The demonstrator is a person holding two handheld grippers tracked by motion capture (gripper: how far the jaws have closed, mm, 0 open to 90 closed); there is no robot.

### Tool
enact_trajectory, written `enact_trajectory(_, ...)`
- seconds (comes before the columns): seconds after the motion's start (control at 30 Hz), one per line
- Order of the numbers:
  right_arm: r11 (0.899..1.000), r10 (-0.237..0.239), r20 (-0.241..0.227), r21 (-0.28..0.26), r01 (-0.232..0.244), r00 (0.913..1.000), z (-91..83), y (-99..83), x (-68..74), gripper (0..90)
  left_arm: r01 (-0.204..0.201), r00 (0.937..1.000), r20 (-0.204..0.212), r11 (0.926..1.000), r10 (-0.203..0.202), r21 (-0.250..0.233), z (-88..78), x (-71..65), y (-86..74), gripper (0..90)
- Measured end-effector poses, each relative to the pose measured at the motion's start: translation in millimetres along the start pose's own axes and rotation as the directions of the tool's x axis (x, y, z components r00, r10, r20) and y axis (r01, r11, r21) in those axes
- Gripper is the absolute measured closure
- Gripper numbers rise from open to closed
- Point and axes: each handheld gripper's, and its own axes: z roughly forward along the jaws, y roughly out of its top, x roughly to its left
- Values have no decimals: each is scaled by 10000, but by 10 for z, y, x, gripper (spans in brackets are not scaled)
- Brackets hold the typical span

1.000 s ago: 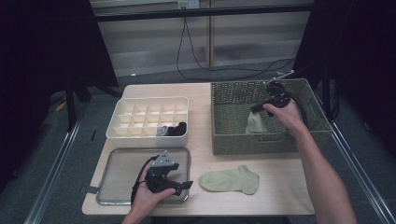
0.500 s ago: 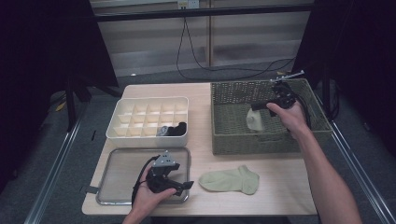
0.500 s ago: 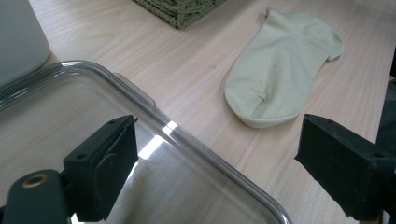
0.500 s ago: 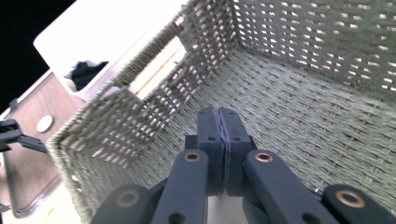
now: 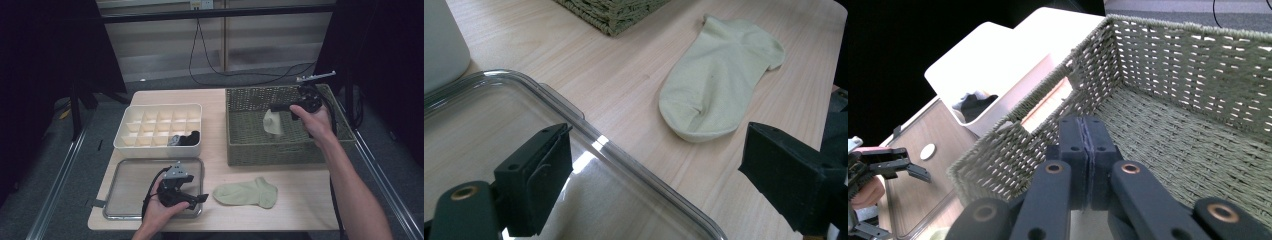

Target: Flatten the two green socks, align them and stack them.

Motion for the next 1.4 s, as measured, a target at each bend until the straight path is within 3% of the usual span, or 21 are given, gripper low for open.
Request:
enact_trajectory(0.33, 9985, -78, -279, -552, 63, 9996, -74, 18, 76, 895, 9, 10000, -3, 10000, -9, -52, -4, -3, 2, 128)
enact_trajectory(0.57, 9965, -449, -480, -729, 414, 9978, -103, 21, 192, 895, -18, 10000, -34, 10000, 18, -20, -4, -6, 3, 128)
enact_trajectory(0.83, 9919, -453, -820, -1218, 351, 9956, -188, 27, 263, 895, -61, 10000, -40, 10000, 61, 20, 0, -12, 5, 127)
enact_trajectory(1.4, 9866, -528, -1133, -1593, 343, 9922, -304, 48, 370, 895, -61, 10000, 18, 10000, 60, 17, 11, -23, 10, 129)
